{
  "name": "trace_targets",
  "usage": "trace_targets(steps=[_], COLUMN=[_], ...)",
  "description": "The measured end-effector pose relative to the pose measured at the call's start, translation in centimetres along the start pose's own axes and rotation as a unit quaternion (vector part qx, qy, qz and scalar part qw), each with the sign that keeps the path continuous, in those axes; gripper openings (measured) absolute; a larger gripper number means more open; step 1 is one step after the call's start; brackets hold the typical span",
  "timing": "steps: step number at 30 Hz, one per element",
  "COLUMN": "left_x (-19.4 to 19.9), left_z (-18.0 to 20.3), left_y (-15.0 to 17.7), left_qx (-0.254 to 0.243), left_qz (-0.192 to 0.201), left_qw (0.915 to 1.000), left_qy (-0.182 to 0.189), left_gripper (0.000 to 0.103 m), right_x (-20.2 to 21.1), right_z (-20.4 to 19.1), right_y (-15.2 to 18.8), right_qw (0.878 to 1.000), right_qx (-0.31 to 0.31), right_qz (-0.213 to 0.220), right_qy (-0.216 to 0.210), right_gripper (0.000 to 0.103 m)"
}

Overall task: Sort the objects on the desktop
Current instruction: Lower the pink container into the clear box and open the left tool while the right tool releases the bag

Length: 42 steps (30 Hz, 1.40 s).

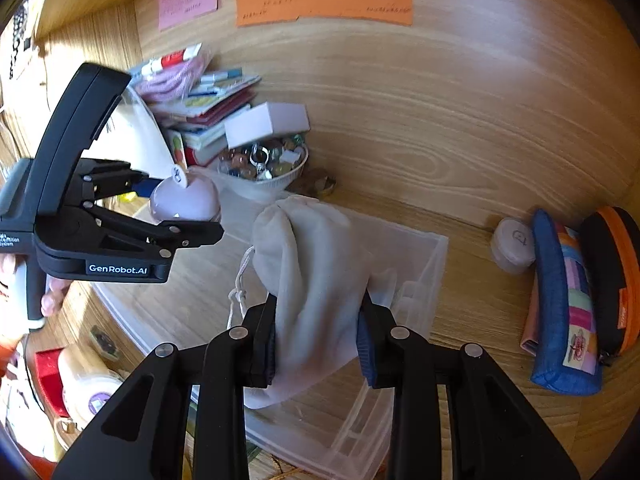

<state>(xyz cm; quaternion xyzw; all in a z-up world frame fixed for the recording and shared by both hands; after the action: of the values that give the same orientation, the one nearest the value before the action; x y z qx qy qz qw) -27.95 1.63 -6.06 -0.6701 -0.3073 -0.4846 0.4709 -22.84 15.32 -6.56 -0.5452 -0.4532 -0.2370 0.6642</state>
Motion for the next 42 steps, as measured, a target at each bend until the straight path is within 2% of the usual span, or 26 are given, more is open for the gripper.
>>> trace_targets(steps=[9, 12, 15, 20, 22, 28, 31, 35, 38, 42], left_x=[-2.8, -2.9, -3.2, -3.2, -3.2, -3.1, -2.8, -1.8, -0.7, 2.0], left_z=[1.1, 1.1, 1.3, 1.6, 1.6, 1.9, 1.8, 1.7, 1.8, 1.3], left_y=[-0.2, -0.3, -0.3, -0.3, -0.3, -0.5, -0.6, -0.7, 0.1, 0.8], left_qx=[-0.034, -0.031, -0.038, -0.046, -0.048, -0.05, -0.044, -0.037, -0.034, -0.031], left_qz=[-0.047, -0.054, -0.064, -0.069, -0.07, -0.073, -0.07, -0.059, -0.042, -0.007], left_qw=[0.9983, 0.9981, 0.9972, 0.9964, 0.9961, 0.9956, 0.9963, 0.9974, 0.9985, 0.9991], left_qy=[-0.011, 0.0, -0.007, -0.017, -0.025, -0.031, -0.024, -0.016, -0.014, -0.027], left_gripper=[0.063, 0.063, 0.063, 0.065, 0.07, 0.071, 0.076, 0.076, 0.077, 0.086], right_x=[-2.6, -3.4, -4.0, -4.3, -4.4, -4.3, -3.9, -2.5, -0.9, 1.3], right_z=[-0.3, -0.5, -0.7, -1.1, -1.3, -1.3, -1.2, -1.4, -1.6, -2.1], right_y=[-0.2, -0.1, 0.1, 0.1, 0.1, 0.2, 0.2, 0.2, -0.1, -0.2], right_qw=[0.998, 0.996, 0.995, 0.994, 0.994, 0.993, 0.993, 0.995, 0.996, 0.997], right_qx=[0.035, 0.044, 0.047, 0.051, 0.056, 0.057, 0.055, 0.054, 0.054, 0.053], right_qz=[-0.05, -0.069, -0.083, -0.088, -0.091, -0.094, -0.093, -0.073, -0.051, -0.021], right_qy=[0.027, 0.029, 0.025, 0.03, 0.035, 0.041, 0.046, 0.043, 0.048, 0.059], right_gripper=[0.029, 0.029, 0.031, 0.032, 0.034, 0.038, 0.045, 0.063, 0.067, 0.073])
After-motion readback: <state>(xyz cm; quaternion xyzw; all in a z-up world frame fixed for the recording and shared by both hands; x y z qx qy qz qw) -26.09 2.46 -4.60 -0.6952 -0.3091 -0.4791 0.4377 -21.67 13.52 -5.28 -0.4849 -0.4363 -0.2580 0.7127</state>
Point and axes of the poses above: each gripper's, at about its wrist camera, not at the fingertips, and x roughly against the way its jaws point, z to its right, y to its underside, the point moved 5 cm from there along -x, roughly the way its jaws point, and after that the axes turned 13 degrees about -z, right-handed, at the moved point
